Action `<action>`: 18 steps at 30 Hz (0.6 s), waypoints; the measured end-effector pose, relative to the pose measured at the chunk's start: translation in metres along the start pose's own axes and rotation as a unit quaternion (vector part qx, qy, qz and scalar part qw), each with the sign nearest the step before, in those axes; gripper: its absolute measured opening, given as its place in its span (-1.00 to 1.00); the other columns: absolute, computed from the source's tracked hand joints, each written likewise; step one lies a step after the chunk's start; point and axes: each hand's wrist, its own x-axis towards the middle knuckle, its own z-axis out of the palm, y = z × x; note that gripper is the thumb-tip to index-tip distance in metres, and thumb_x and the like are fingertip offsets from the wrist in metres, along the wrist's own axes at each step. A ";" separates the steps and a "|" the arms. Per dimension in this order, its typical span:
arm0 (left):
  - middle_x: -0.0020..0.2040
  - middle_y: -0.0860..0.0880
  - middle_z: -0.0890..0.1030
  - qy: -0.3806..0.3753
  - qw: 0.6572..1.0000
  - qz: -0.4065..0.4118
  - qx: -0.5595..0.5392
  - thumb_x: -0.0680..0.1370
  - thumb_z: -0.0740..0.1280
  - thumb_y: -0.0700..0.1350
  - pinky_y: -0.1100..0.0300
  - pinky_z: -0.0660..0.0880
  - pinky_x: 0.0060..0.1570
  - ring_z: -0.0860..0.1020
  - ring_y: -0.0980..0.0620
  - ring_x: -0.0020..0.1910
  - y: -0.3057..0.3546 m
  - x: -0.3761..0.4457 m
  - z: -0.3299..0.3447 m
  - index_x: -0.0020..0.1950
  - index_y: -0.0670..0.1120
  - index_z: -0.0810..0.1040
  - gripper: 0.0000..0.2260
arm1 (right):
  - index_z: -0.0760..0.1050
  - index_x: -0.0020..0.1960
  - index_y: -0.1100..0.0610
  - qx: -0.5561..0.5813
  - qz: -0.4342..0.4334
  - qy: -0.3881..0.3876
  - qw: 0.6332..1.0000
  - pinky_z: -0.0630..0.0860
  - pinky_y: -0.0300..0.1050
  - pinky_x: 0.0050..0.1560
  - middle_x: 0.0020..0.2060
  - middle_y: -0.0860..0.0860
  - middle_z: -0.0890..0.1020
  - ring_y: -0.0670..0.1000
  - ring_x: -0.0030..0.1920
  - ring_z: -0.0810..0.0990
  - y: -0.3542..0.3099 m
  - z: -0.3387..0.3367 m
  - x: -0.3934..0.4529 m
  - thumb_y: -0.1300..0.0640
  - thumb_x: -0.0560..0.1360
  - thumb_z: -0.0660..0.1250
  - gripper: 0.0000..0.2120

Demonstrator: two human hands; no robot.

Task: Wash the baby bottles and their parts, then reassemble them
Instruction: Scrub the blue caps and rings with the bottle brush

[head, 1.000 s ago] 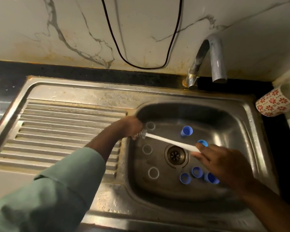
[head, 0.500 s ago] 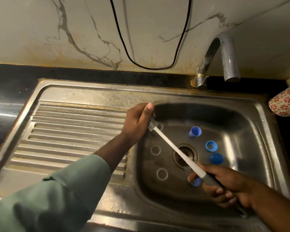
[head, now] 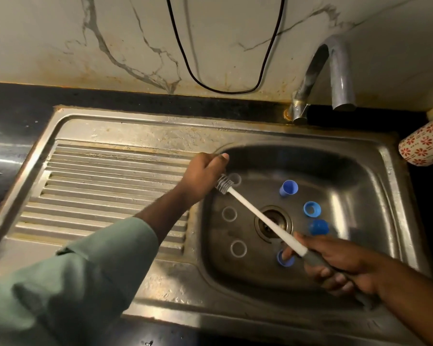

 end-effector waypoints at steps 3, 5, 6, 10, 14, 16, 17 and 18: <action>-0.44 -0.05 0.54 -0.034 0.994 0.070 -0.071 0.65 0.20 0.07 0.25 0.40 -0.41 0.50 0.08 -0.42 -0.008 -0.007 -0.004 -0.27 -0.16 0.58 -0.58 | 0.61 0.10 0.06 -0.020 -0.031 -0.045 0.998 0.23 -0.29 -0.59 -0.48 0.03 0.35 -0.09 -0.58 0.20 0.006 -0.014 0.002 -0.33 0.37 0.29 -0.46; -0.41 -0.13 0.55 -0.039 0.990 0.089 -0.099 0.68 0.18 0.03 0.23 0.42 -0.46 0.52 0.01 -0.44 -0.011 -0.005 -0.010 -0.18 -0.28 0.58 -0.55 | 0.61 0.10 0.05 -0.036 -0.050 -0.022 0.998 0.23 -0.28 -0.59 -0.48 0.03 0.36 -0.08 -0.58 0.20 0.002 -0.019 0.001 -0.34 0.37 0.28 -0.46; -0.44 -0.07 0.52 -0.022 0.991 0.096 -0.096 0.68 0.20 0.02 0.25 0.39 -0.48 0.49 0.04 -0.46 -0.011 -0.003 -0.010 -0.22 -0.29 0.55 -0.56 | 0.61 0.11 0.06 -0.039 -0.053 -0.021 0.998 0.23 -0.29 -0.59 -0.49 0.03 0.35 -0.09 -0.58 0.20 0.000 -0.018 0.002 -0.34 0.40 0.26 -0.46; -0.55 0.13 0.40 0.051 0.998 0.035 0.034 0.68 0.23 -0.05 0.30 0.23 -0.49 0.34 0.20 -0.54 -0.014 0.011 -0.009 -0.43 -0.07 0.41 -0.55 | 0.65 0.04 -0.01 -0.195 -0.176 0.133 0.956 0.32 -0.15 -0.58 -0.49 0.07 0.48 -0.06 -0.57 0.37 -0.004 -0.003 0.005 -0.26 0.48 0.25 -0.61; -0.55 0.05 0.41 -0.149 0.947 -0.268 0.098 0.62 0.25 -0.09 0.35 0.21 -0.58 0.33 0.14 -0.61 -0.025 0.011 -0.011 -0.41 -0.07 0.47 -0.62 | 0.61 0.18 0.15 -0.640 -0.396 0.378 0.539 0.47 -0.08 -0.54 -0.38 0.08 0.58 0.02 -0.49 0.50 -0.001 -0.028 -0.003 -0.17 0.63 0.01 -0.47; -0.58 0.03 0.39 -0.112 0.950 -0.284 0.063 0.60 0.26 -0.11 0.37 0.19 -0.60 0.29 0.13 -0.67 -0.027 0.006 -0.004 -0.41 -0.10 0.47 -0.64 | 0.62 0.16 0.16 -0.640 -0.429 0.374 0.516 0.45 -0.12 -0.53 -0.40 0.06 0.55 0.01 -0.50 0.47 0.002 -0.027 0.001 -0.14 0.63 0.06 -0.51; -0.55 0.01 0.42 -0.049 0.966 -0.248 0.059 0.59 0.27 -0.10 0.33 0.22 -0.57 0.33 0.11 -0.64 -0.027 0.003 -0.001 -0.40 -0.11 0.47 -0.65 | 0.64 0.12 0.07 -0.594 -0.410 0.354 0.595 0.43 -0.15 -0.53 -0.43 0.02 0.54 -0.03 -0.52 0.45 0.003 -0.020 0.004 -0.15 0.61 0.12 -0.59; -0.52 0.01 0.44 0.021 0.979 -0.195 0.056 0.60 0.29 -0.07 0.28 0.25 -0.52 0.36 0.08 -0.58 -0.028 0.000 0.002 -0.40 -0.10 0.47 -0.64 | 0.65 0.04 -0.04 -0.485 -0.367 0.318 0.727 0.38 -0.20 -0.55 -0.47 -0.02 0.51 -0.08 -0.55 0.41 0.004 -0.009 0.006 -0.18 0.57 0.18 -0.66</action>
